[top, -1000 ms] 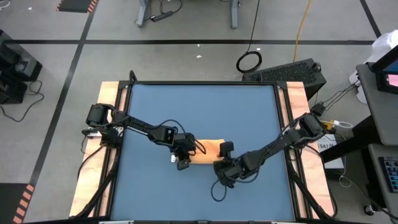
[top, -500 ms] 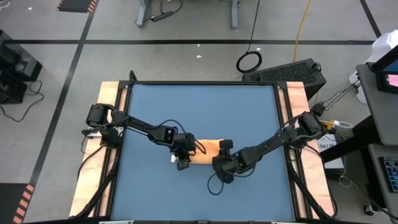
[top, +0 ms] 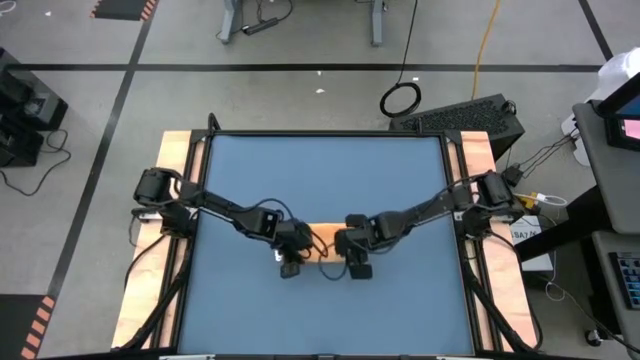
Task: Roll towel
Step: Roll the yellow towel
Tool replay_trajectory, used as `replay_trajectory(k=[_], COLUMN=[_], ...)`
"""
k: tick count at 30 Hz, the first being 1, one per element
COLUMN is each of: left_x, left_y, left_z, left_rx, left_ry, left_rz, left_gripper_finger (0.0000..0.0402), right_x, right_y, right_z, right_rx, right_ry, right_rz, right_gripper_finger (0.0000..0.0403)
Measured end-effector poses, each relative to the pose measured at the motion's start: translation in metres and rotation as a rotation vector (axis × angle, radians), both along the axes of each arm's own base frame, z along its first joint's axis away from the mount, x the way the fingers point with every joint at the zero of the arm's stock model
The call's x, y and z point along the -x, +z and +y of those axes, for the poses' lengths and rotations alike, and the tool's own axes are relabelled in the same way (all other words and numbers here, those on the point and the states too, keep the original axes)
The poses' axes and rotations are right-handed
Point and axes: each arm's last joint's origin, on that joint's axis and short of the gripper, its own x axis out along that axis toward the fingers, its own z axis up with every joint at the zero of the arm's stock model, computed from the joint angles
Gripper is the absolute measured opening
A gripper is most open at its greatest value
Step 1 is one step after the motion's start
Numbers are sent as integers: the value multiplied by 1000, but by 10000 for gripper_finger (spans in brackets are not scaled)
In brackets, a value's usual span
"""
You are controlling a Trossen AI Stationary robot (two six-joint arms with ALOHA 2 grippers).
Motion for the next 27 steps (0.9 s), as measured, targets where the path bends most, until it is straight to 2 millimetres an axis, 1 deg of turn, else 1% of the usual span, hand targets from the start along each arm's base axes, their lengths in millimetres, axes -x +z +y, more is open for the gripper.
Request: replay_trajectory(k=[3, 6, 9, 11, 15, 18, 21, 23, 25, 27], left_x=[10, 26, 40, 46, 55, 56, 54, 49, 45, 42], left_y=[10, 24, 36, 44, 50, 49, 42, 36, 26, 15], left_z=[-1, -4, -13, -24, -52, -74, -92, -103, -108, -108], left_rx=[-106, -221, -294, -303, -363, -479, -626, -676, -711, -744], left_ry=[3, 28, 47, 58, 46, 52, 5, -54, -113, -140], left_rz=[19, 75, 90, 59, -18, -132, -235, -293, -301, -270], left_gripper_finger=[226, 271, 303, 316, 321, 315, 309, 307, 307, 306], right_x=[-3, -6, -7, -7, -8, -8, -8, -8, -8, -8], right_y=[0, 1, 1, 1, 2, 2, 2, 3, 3, 3], right_z=[-13, -23, -32, -38, -46, -52, -59, -61, -63, -65], right_rx=[-65, -122, -175, -202, -264, -318, -368, -386, -402, -411], right_ry=[7, 14, 15, 9, 11, 12, -14, -21, -22, -17], right_rz=[1, -3, 0, 2, 1, 2, 6, 8, 7, 6], right_gripper_finger=[67, 55, 49, 48, 48, 48, 47, 47, 47, 47])
